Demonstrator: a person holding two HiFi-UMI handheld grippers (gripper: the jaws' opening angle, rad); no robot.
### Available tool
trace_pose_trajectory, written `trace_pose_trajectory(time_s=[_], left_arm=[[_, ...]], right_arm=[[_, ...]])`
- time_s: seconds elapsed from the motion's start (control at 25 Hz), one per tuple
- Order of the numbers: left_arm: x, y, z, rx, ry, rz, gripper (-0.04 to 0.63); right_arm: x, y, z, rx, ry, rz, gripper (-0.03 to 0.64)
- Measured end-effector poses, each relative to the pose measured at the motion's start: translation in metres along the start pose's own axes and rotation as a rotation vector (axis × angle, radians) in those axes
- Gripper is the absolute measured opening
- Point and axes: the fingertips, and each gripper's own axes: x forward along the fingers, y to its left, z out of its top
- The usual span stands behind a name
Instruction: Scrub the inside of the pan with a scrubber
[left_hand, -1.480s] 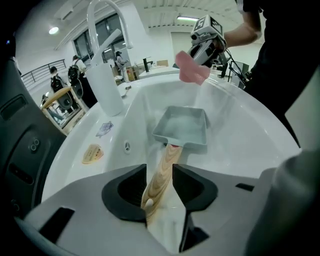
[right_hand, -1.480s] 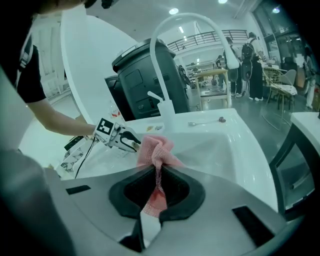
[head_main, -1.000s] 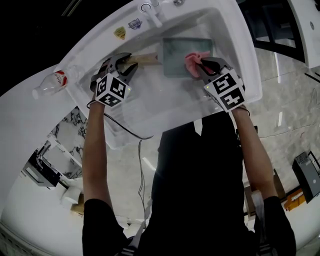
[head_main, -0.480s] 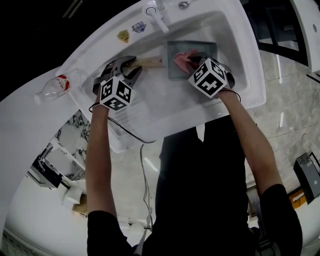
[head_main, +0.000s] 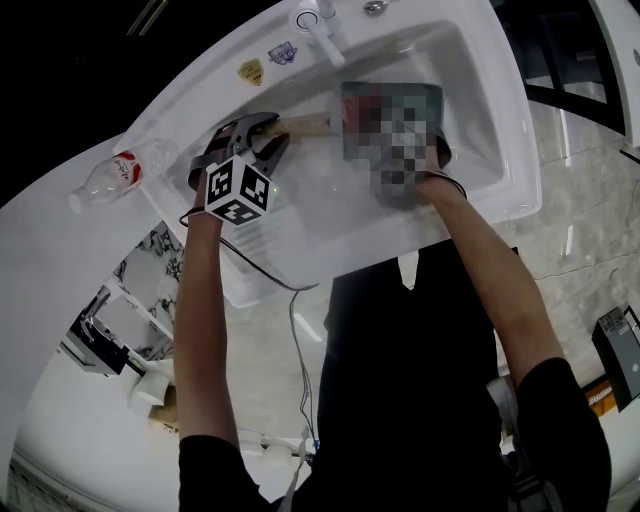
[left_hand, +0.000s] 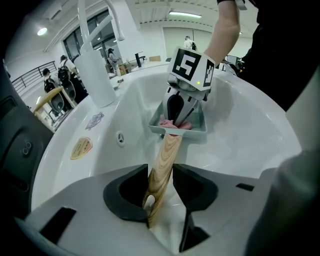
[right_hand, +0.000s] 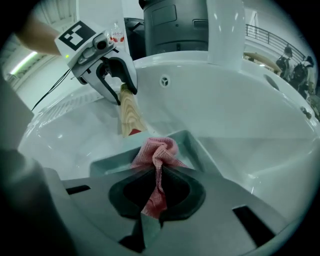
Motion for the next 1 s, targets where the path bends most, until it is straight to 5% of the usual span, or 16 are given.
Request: trace_pose_trajectory(time_s=[0.52, 1.0], left_arm=[[0.004, -0.001, -0.001, 0.065, 0.019, 0.056, 0.170], [0.006, 0.000, -0.002, 0.053, 0.022, 0.093, 0.170]], right_arm=[[0.009, -0.039, 0.031, 0.033, -0.129, -0.298, 0.034], [-0.008, -0.065, -0.021, -0.307, 0.174, -0.426, 0.034]])
